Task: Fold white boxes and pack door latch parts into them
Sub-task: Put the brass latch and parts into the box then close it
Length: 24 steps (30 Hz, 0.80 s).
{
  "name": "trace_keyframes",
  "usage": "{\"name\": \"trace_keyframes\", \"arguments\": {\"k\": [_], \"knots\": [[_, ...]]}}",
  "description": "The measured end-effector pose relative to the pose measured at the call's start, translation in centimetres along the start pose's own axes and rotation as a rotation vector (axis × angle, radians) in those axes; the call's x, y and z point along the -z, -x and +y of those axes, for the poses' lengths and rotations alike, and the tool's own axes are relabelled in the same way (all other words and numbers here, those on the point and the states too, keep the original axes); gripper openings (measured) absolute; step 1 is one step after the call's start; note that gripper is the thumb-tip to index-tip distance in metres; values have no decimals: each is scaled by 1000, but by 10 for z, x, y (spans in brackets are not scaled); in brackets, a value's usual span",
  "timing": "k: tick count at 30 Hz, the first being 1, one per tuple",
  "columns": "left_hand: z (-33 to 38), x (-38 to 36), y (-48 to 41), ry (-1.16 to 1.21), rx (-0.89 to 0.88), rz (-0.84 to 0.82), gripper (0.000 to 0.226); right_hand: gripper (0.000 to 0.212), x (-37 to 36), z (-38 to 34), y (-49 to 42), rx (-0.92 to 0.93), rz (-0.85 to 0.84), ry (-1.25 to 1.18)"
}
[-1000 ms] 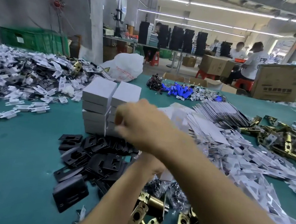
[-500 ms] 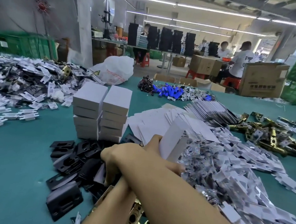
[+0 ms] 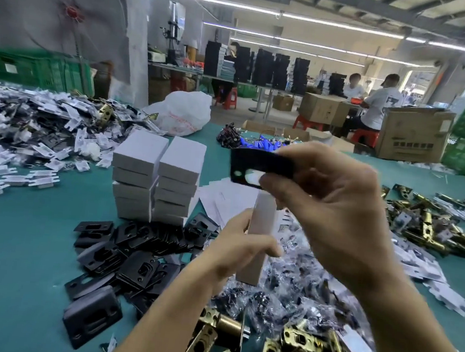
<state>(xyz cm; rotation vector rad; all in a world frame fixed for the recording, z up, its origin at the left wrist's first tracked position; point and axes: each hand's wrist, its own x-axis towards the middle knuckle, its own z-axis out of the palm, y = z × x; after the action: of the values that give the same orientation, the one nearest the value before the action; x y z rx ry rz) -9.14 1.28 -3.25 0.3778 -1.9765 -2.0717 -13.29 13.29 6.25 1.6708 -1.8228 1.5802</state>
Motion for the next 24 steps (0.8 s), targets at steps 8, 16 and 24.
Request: {"name": "trace_keyframes", "arguments": {"k": [8, 16, 24], "knots": [[-2, 6, 9, 190, -177, -290, 88, 10, 49, 44, 41, -257, 318, -156], [2, 9, 14, 151, -117, -436, 85, 14, 51, 46, 40, -248, 250, -204], [-11, 7, 7, 134, -75, -296, 70, 16, 67, 35, 40, -36, 265, -187]]}}
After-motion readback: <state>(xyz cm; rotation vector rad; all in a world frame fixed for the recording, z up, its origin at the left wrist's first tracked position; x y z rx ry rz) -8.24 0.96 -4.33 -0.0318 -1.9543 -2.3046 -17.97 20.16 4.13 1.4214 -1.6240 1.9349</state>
